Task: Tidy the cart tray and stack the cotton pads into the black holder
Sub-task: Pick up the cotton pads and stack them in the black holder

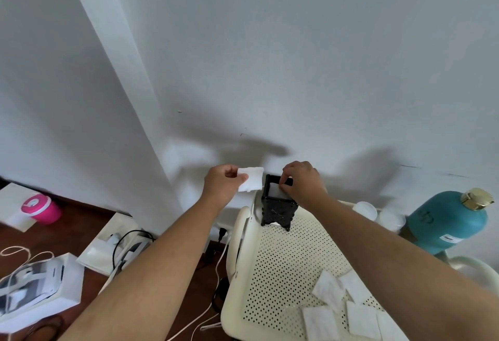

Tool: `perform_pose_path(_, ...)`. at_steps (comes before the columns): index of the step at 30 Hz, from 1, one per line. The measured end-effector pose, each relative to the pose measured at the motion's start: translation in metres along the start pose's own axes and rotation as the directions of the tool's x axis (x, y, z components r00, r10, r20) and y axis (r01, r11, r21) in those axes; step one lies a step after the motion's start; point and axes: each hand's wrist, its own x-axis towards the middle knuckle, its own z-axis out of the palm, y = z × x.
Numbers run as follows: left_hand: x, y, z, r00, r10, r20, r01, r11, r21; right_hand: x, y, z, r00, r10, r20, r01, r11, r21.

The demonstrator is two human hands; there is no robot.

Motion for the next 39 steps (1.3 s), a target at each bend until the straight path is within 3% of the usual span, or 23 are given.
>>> perform_pose_path(7, 0.000, 0.001, 0.002, 1.000, 0.017, -0.010, -0.017, 1.000, 0.013, -0.002, 0.006, -0.002, 0.986, -0.069, 0.152, 0.094, 0.982, -0.167)
perform_pose_path(10, 0.000, 0.003, 0.003, 1.000, 0.028, 0.007, -0.028, 0.999, 0.029, -0.002, 0.005, -0.012, 0.997, -0.003, 0.082, -0.003, 0.998, 0.070)
perform_pose_path(14, -0.002, 0.012, 0.008, 0.998, 0.031, 0.058, -0.031, 1.000, 0.004, -0.002, 0.003, -0.037, 0.984, 0.179, -0.004, -0.155, 0.862, 0.483)
perform_pose_path(19, -0.007, 0.025, 0.024, 0.991, 0.025, 0.132, -0.012, 0.995, -0.098, -0.003, 0.000, -0.041, 0.976, 0.141, 0.167, -0.215, 0.764, 0.609)
perform_pose_path(21, -0.009, 0.028, 0.031, 0.987, 0.033, 0.156, -0.015, 0.993, -0.118, -0.004, -0.001, -0.037, 0.977, 0.134, 0.165, -0.209, 0.744, 0.634)
perform_pose_path(26, -0.010, 0.029, 0.039, 0.983, 0.048, 0.178, -0.040, 0.998, -0.049, -0.002, 0.003, -0.033, 0.976, 0.191, 0.108, -0.217, 0.767, 0.604)
perform_pose_path(30, -0.009, 0.015, 0.033, 0.951, 0.075, 0.300, -0.141, 0.968, 0.207, -0.002, 0.011, -0.032, 0.973, 0.218, 0.078, -0.228, 0.844, 0.486)
perform_pose_path(33, -0.007, 0.005, 0.028, 0.915, 0.016, 0.403, -0.169, 0.923, 0.347, -0.006, 0.013, -0.026, 0.973, 0.213, 0.090, -0.231, 0.869, 0.437)
perform_pose_path(39, -0.006, -0.003, 0.031, 0.901, 0.007, 0.434, -0.197, 0.898, 0.393, -0.013, 0.007, -0.012, 0.968, 0.220, 0.123, -0.251, 0.891, 0.379)
